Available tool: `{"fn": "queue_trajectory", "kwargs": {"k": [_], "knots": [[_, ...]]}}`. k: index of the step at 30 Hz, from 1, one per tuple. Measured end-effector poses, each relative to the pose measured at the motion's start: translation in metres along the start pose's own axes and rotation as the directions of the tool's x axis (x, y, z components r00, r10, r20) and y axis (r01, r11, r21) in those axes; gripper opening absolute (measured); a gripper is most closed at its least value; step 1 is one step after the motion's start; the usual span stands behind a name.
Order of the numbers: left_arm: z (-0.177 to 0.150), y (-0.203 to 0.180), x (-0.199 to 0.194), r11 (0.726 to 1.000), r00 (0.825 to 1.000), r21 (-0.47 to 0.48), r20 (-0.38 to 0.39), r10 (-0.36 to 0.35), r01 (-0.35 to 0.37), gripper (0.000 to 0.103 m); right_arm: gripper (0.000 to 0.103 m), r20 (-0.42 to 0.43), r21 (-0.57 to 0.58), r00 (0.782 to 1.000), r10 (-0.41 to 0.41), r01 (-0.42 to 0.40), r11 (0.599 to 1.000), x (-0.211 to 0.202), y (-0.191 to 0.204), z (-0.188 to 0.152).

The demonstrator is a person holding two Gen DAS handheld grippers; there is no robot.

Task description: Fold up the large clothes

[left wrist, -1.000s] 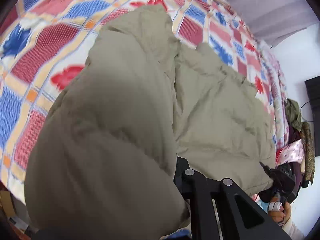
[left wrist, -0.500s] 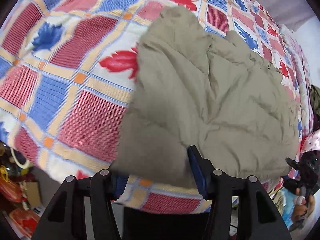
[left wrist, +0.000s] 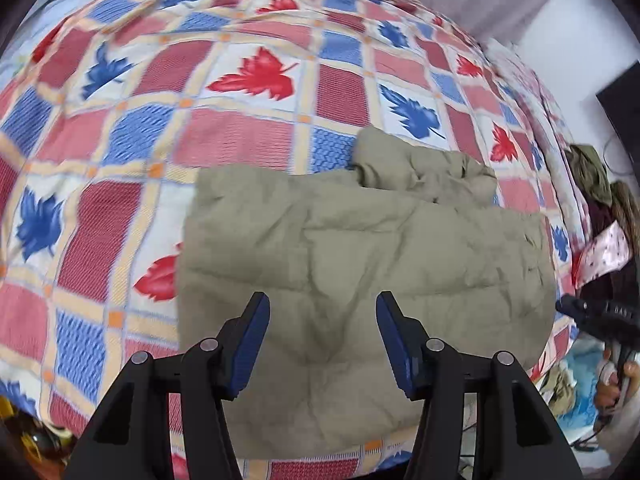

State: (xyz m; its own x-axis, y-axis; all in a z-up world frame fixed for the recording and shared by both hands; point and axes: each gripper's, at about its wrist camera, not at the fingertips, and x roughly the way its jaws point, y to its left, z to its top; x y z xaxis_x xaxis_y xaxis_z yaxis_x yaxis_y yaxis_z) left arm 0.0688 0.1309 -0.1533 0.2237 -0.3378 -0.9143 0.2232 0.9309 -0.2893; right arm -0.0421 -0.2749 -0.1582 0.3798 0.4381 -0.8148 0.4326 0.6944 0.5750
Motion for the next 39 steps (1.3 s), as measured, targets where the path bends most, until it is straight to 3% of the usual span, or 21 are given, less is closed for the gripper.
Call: {"fn": "queue_trajectory", "kwargs": {"k": [5,10,12,15,18,22,28,34,39], "knots": [[0.02,-0.028,0.038,0.998,0.999,0.054,-0.023,-0.027,0.029,0.057,0.022,-0.028,-0.119,1.0,-0.012,0.008,0.993,0.027,0.023,0.008],[0.034,-0.018,0.085,0.995,0.997,0.056,-0.013,0.081,-0.08,0.057,0.022,-0.071,-0.175,0.995,-0.071,0.057,0.983,0.073,0.023,0.031],[0.039,-0.008,0.095,0.995,0.996,0.042,0.002,0.087,-0.087,0.057,0.022,-0.074,-0.176,0.992,-0.106,0.091,0.98,0.086,0.015,0.04],[0.05,-0.002,0.106,0.992,0.993,0.057,0.025,0.114,-0.115,0.057,0.019,-0.03,-0.167,0.988,-0.152,0.145,0.975,0.093,0.002,0.063],[0.06,0.003,0.118,0.986,0.988,0.075,0.045,0.148,-0.151,0.057,0.019,0.05,-0.156,0.971,-0.234,0.239,0.958,0.081,-0.016,0.086],[0.071,0.015,0.135,0.985,0.983,0.016,0.065,0.17,-0.172,0.057,0.013,0.107,-0.118,0.946,-0.307,0.319,0.941,0.071,-0.041,0.105],[0.082,0.027,0.165,0.982,0.98,-0.064,0.081,0.181,-0.176,0.06,0.006,0.102,-0.084,0.946,-0.308,0.317,0.945,0.096,-0.072,0.128],[0.09,0.03,0.174,0.973,0.971,-0.098,0.095,0.218,-0.209,0.06,0.005,0.137,-0.091,0.937,-0.32,0.334,0.938,0.114,-0.077,0.138],[0.096,0.038,0.145,0.955,0.957,-0.142,0.089,0.275,-0.261,0.06,0.006,0.125,-0.071,0.934,-0.336,0.346,0.936,0.103,-0.072,0.137]]}}
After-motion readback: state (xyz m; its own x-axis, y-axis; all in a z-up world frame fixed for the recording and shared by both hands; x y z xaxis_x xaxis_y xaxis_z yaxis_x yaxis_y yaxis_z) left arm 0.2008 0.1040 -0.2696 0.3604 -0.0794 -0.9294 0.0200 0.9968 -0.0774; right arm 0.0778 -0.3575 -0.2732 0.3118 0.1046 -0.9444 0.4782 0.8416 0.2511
